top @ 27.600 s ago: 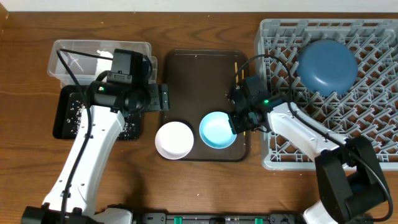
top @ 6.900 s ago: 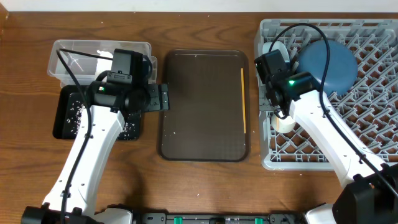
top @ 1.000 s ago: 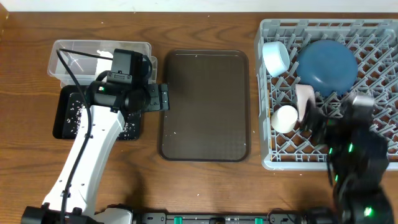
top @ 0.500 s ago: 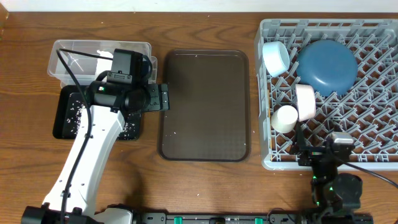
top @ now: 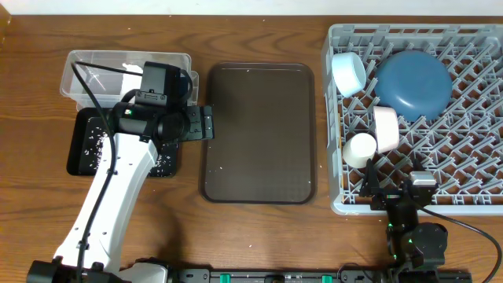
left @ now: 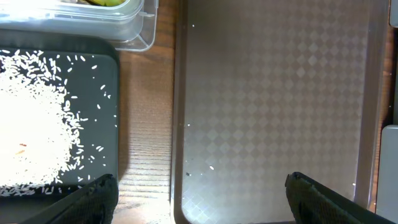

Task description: Sort waste into correct bins and load items into the dishwasher rack

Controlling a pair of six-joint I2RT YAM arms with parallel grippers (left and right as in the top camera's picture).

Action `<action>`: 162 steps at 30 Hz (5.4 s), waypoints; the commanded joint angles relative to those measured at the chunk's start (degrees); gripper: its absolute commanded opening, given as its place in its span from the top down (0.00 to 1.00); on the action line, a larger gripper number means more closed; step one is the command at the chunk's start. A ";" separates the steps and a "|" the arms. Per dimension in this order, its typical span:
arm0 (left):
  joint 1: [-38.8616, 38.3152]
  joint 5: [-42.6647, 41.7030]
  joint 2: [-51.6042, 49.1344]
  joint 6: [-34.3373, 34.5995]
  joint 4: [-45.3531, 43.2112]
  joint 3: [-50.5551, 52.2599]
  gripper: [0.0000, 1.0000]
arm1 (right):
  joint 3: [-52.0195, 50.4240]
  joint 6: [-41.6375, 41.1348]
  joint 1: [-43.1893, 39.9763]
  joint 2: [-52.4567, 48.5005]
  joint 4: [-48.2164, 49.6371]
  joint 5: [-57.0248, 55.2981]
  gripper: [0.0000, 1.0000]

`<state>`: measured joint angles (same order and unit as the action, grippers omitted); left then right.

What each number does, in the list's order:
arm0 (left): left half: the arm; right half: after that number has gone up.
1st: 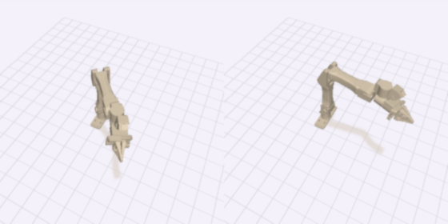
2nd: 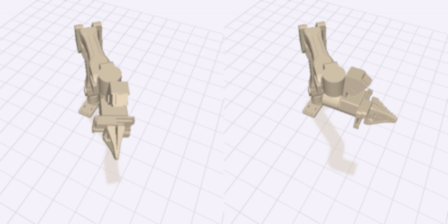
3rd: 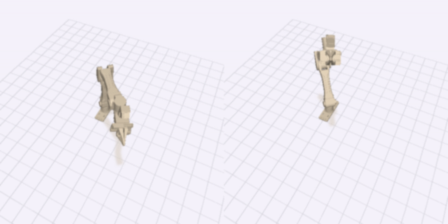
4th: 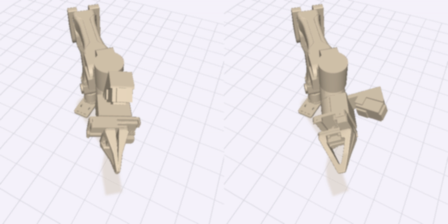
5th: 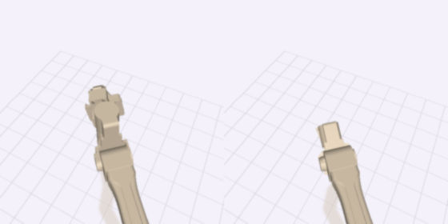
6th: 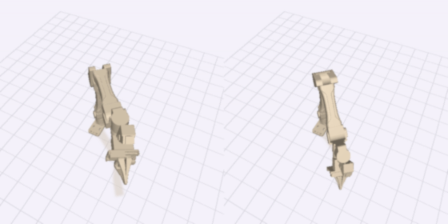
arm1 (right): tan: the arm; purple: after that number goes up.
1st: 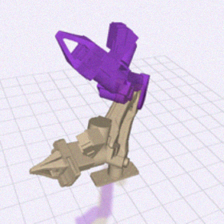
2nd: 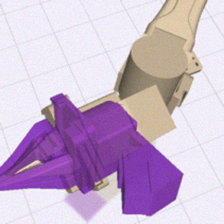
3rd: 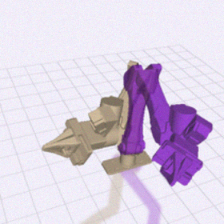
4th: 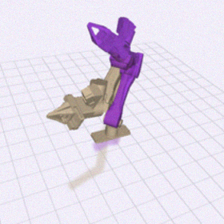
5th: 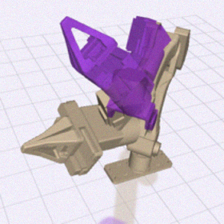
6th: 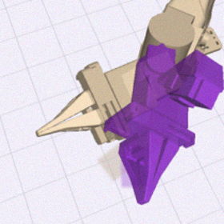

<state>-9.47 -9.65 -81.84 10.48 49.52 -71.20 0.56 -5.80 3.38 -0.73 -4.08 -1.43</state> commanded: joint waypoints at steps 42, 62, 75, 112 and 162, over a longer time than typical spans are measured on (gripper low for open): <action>2.84 3.28 36.24 -4.92 -34.56 32.28 0.11 | -0.24 0.52 -0.57 0.46 -0.07 0.42 0.01; 7.21 3.74 79.23 -4.90 -52.74 70.69 0.11 | -0.24 0.52 -0.57 0.46 -0.07 0.42 0.01; 7.96 4.33 81.77 -4.85 -45.79 70.97 0.11 | -0.24 0.52 -0.57 0.46 -0.07 0.42 0.01; 7.96 4.17 81.55 -4.87 -45.90 70.97 0.11 | -0.24 0.52 -0.57 0.46 -0.07 0.42 0.01; 7.96 4.17 81.55 -4.87 -45.90 70.97 0.11 | -0.24 0.52 -0.57 0.46 -0.07 0.42 0.01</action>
<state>-1.91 -5.10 -0.64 6.13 1.13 -0.84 0.51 -5.80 3.38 -0.69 -4.05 -1.23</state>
